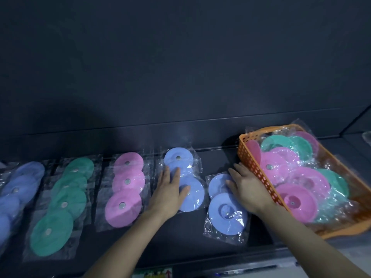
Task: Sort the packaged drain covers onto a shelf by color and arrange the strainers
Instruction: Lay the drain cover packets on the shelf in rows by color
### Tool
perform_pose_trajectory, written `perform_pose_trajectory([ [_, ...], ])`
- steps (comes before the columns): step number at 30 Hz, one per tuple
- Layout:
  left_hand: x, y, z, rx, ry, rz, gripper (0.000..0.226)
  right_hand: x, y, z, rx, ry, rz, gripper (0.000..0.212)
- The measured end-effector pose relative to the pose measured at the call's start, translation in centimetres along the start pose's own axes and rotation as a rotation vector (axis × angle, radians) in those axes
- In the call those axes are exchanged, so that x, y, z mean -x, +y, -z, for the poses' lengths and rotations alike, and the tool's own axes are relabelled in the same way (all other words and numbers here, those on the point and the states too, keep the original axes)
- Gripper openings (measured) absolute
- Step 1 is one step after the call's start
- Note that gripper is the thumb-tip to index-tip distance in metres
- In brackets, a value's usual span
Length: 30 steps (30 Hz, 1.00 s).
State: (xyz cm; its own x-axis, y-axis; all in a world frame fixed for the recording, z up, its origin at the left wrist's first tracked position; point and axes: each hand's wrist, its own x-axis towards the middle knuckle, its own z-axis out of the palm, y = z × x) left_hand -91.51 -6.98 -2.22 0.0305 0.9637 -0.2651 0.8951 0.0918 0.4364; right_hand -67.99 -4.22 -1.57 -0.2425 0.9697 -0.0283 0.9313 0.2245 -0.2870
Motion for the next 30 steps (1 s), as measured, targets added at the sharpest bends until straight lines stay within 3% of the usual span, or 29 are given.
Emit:
perform_pose_trajectory([
  [4, 0.1, 0.0, -0.2, -0.092, 0.042, -0.012, 0.064, 0.7, 0.1, 0.6, -0.109, -0.088, -0.048, 0.065],
  [6, 0.6, 0.4, -0.3, -0.129, 0.16, -0.135, 0.057, 0.6, 0.1, 0.7, -0.148, -0.082, -0.12, 0.067],
  [7, 0.9, 0.6, -0.3, -0.109, 0.233, -0.242, 0.055, 0.4, 0.1, 0.8, -0.167, -0.075, -0.168, 0.061],
  [10, 2.0, 1.9, -0.9, 0.036, 0.34, -0.543, 0.032, 0.2, 0.1, 1.4, -0.198, -0.005, -0.223, 0.018],
  [13, 3.6, 4.4, -1.8, 0.059, 0.184, -0.683, 0.024, 0.3, 0.0, 1.4, -0.15, -0.011, -0.211, 0.013],
  [16, 4.6, 5.7, -2.9, 0.061, 0.069, -0.606, 0.034, 0.5, -0.4, 2.3, -0.165, -0.005, -0.184, 0.011],
  [19, 5.2, 5.8, -2.7, 0.204, 0.104, -0.427, 0.062, 1.0, -0.6, 4.4, -0.325, 0.082, -0.195, 0.016],
  [24, 5.1, 5.9, -1.4, 0.083, 0.086, -0.457, 0.11, 0.9, -0.8, 6.8, -0.508, 0.264, -0.224, 0.026],
  [27, 5.0, 5.9, -1.0, -0.002, 0.163, -0.478, 0.105, 1.0, -1.5, 6.6, -0.698, 0.275, -0.302, 0.024],
  [30, 5.2, 5.3, -0.6, 0.084, 0.306, -0.541, 0.078, 1.0, -1.6, 6.3, -0.814, 0.268, -0.363, 0.022],
])
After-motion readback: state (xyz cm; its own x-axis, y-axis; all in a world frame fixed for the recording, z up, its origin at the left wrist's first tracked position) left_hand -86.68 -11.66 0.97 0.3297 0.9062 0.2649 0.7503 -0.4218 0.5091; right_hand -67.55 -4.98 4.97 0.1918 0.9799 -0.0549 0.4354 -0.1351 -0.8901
